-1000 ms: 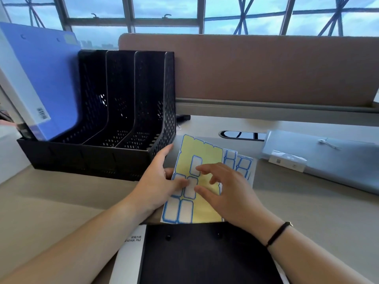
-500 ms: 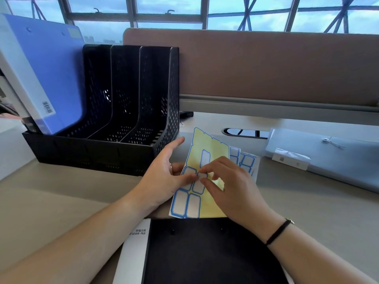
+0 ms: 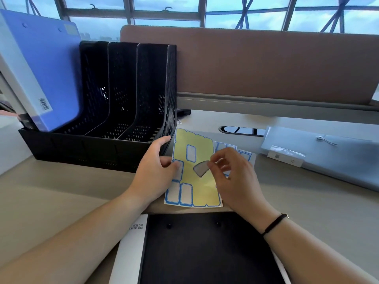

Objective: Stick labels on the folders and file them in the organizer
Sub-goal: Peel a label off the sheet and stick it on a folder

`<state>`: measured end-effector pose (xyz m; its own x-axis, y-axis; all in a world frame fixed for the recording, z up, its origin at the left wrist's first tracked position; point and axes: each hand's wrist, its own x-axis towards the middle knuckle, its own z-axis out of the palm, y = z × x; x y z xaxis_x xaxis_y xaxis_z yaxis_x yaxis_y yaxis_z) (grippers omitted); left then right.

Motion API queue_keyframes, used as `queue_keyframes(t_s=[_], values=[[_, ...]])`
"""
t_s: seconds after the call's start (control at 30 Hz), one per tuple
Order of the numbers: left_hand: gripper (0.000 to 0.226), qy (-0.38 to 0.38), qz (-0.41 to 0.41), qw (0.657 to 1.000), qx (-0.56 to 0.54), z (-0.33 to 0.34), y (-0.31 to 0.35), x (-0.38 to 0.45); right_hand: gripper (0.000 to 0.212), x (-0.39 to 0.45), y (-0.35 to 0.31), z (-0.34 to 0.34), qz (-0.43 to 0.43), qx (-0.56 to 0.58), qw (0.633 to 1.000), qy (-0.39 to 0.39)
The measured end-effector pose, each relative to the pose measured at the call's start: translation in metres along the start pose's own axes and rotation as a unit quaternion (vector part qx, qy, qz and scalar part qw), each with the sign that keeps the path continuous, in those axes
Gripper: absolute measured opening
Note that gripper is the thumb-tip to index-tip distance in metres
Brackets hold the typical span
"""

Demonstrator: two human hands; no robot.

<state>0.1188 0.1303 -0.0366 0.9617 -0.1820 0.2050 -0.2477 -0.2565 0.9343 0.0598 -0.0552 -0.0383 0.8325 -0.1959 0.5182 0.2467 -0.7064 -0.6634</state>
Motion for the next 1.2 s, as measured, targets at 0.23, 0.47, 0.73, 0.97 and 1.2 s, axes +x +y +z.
queue_keyframes(t_s=[0.23, 0.47, 0.73, 0.97, 1.2], values=[[0.060, 0.011, 0.070, 0.992, 0.103, 0.001, 0.008, -0.004, 0.013, 0.014, -0.020, -0.036, 0.140, 0.100, 0.985, 0.007], [0.060, -0.001, 0.140, 0.966, 0.218, -0.001, 0.026, -0.013, 0.018, -0.011, -0.010, -0.088, 0.221, 0.087, 0.957, -0.166], [0.050, -0.191, 0.104, 0.932, 0.291, 0.006, 0.062, -0.036, 0.016, -0.036, 0.002, -0.100, 0.224, 0.055, 0.946, -0.228], [0.046, -0.238, 0.121, 0.887, 0.376, 0.023, 0.045, -0.045, 0.018, -0.046, 0.007, -0.094, 0.231, 0.114, 0.937, -0.234], [0.029, -0.235, 0.157, 0.898, 0.338, 0.033, 0.030, -0.058, 0.023, -0.051, 0.012, -0.090, 0.238, 0.099, 0.942, -0.213]])
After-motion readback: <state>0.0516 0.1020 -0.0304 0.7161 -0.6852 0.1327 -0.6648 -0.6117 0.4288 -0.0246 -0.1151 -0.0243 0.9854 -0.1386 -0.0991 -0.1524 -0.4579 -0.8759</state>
